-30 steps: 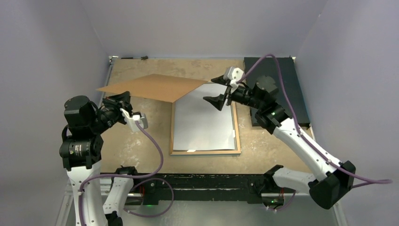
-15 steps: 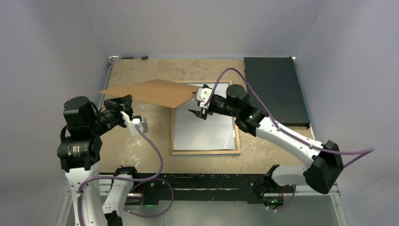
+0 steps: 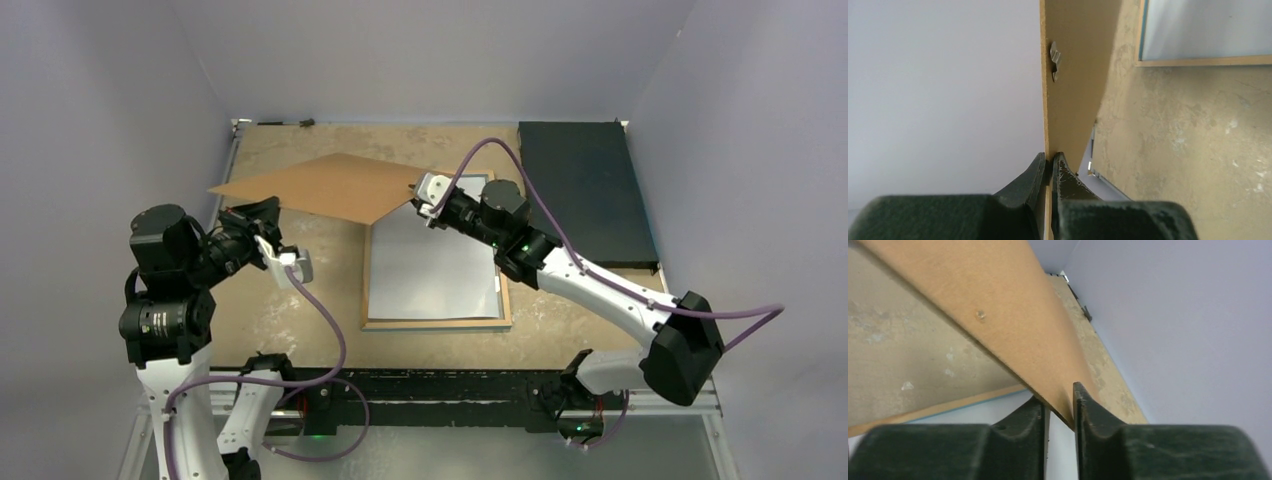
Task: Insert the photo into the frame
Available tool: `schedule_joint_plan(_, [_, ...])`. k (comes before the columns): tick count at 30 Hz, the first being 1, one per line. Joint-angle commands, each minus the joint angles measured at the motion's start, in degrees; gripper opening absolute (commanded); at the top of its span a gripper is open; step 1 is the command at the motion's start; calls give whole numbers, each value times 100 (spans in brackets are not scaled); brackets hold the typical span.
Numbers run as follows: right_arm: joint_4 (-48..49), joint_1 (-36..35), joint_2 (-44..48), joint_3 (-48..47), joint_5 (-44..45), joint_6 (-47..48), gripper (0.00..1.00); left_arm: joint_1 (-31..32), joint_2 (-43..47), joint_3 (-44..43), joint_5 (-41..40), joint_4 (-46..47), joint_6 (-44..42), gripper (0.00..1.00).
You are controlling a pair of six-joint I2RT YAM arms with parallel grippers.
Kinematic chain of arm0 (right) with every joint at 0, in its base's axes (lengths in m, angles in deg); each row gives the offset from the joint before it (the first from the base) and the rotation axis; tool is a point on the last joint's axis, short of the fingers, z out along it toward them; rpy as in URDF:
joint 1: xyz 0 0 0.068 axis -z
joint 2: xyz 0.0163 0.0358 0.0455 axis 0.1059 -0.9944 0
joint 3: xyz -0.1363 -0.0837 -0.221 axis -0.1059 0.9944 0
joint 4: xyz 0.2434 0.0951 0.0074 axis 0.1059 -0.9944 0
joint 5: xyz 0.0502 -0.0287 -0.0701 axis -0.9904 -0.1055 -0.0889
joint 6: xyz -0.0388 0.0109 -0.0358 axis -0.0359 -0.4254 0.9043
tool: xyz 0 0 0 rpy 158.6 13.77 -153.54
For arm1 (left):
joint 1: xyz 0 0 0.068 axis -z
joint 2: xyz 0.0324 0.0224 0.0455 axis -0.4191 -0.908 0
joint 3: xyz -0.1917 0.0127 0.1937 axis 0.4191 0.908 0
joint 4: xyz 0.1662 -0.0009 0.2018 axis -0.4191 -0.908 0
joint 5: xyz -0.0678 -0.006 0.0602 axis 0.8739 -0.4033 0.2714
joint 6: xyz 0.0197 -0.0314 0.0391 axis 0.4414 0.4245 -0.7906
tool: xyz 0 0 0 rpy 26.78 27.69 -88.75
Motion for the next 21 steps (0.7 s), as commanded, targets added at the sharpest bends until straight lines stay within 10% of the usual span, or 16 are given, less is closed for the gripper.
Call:
schedule_joint_plan(1, [66, -92, 277, -136, -244, -62, 17, -12, 105, -39, 358, 1083, 148, 0])
schedule_joint_plan(9, [-607, -120, 510, -511, -797, -1011, 0, -11, 286, 695, -33, 3483, 1867, 7])
schedule_joint_plan(14, [-379, -113, 689, -767, -787, -2360, 0, -16, 282, 927, -682, 5340, 3465, 63])
schedule_joint_plan(21, [-872, -100, 454, -1268, -781, -3659, 0, -11, -86, 413, -1978, 6123, 5160, 76])
